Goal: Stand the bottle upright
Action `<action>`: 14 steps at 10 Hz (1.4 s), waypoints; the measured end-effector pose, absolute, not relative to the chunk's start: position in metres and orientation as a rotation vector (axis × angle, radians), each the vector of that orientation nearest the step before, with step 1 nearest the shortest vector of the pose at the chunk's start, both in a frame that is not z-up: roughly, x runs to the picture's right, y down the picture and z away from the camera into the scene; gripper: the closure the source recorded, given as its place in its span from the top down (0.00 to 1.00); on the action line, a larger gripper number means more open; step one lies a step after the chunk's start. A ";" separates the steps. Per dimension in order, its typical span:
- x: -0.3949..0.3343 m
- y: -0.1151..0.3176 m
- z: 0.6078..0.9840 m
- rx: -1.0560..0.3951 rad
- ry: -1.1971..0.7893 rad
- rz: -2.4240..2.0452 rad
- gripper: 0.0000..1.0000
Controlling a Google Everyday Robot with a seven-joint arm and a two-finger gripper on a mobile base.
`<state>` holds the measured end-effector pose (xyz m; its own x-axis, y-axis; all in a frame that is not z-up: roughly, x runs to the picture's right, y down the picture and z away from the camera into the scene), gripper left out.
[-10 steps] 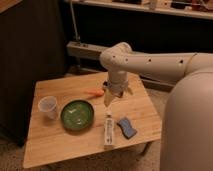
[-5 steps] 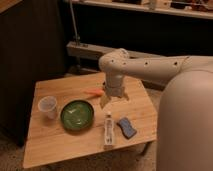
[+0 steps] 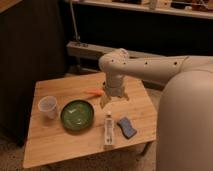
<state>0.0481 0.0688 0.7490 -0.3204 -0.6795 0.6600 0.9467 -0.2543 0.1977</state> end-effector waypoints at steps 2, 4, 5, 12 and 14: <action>0.050 0.083 0.754 -0.559 -0.681 -1.768 0.80; 0.045 0.096 0.757 -0.571 -0.699 -1.748 0.80; 0.039 0.106 0.759 -0.583 -0.721 -1.740 0.80; 0.009 0.147 0.801 -0.750 -0.794 -1.693 0.80; 0.006 0.153 0.820 -0.787 -0.794 -1.680 0.80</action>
